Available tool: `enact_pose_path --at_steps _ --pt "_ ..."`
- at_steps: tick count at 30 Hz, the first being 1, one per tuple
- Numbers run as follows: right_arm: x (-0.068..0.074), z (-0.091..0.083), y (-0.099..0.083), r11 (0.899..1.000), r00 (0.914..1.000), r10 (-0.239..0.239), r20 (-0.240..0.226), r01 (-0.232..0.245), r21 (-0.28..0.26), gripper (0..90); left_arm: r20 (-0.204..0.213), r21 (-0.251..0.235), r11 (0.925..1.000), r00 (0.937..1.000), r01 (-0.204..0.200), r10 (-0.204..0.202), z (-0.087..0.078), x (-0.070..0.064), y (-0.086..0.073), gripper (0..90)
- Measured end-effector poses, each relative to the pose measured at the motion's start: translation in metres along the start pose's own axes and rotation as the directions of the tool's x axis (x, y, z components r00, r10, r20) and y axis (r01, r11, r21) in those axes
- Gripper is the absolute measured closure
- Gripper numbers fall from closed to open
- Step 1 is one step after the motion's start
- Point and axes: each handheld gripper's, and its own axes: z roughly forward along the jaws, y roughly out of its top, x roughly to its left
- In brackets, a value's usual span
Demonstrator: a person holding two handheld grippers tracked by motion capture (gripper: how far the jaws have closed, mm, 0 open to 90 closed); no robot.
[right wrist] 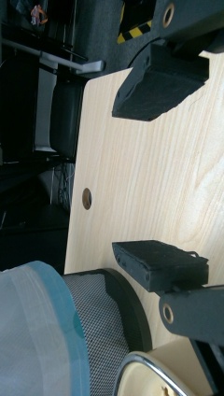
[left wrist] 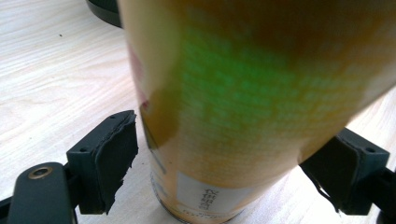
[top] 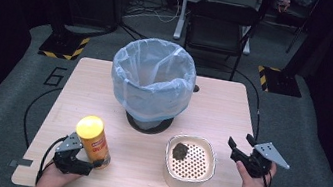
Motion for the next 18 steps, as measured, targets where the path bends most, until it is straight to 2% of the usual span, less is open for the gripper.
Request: enact_pose_path --at_steps 1,4,6,7,9,10,18 --pt "-0.0002 0.0 -0.0003 1.0 1.0 0.0 -0.001 0.0 -0.004 28.7 -0.009 0.008 0.9998 0.9998 -0.02 0.02 0.0008 0.0007 -0.0004 14.6" --pt "-0.0011 -0.0001 -0.0009 1.0 1.0 0.001 0.008 -0.001 0.004 28.9 -0.006 0.018 0.9998 0.9999 -0.012 0.013 0.0026 0.0003 -0.0011 14.6" --pt "-0.002 0.0 -0.0015 1.0 1.0 0.004 0.007 -0.004 0.002 28.9 -0.013 0.007 1.0 0.9999 0.004 -0.004 0.0043 -0.0007 -0.0023 15.0" --pt "-0.002 0.0 -0.0017 1.0 1.0 0.007 0.007 -0.007 0.003 29.0 -0.016 0.01 0.9999 0.9998 -0.007 0.007 0.0044 0.0004 -0.0026 15.3" --pt "-0.0025 0.0 -0.0022 1.0 0.9999 0.006 0.012 -0.006 0.005 29.1 -0.018 0.006 1.0 0.9998 0.001 -0.001 0.005 0.0011 -0.0035 16.6" --pt "-0.0025 0.0004 -0.0025 1.0 0.9999 0.008 0.011 -0.008 0.005 29.1 0.0 0.018 0.9997 0.9999 0.014 -0.014 0.0043 0.0017 -0.0036 20.1" --pt "-0.0015 0.0022 -0.0047 1.0 0.9999 0.006 0.009 -0.006 0.017 29.6 -0.022 0.022 0.9994 0.9994 -0.027 0.027 0.0031 -0.0002 -0.0035 22.7"
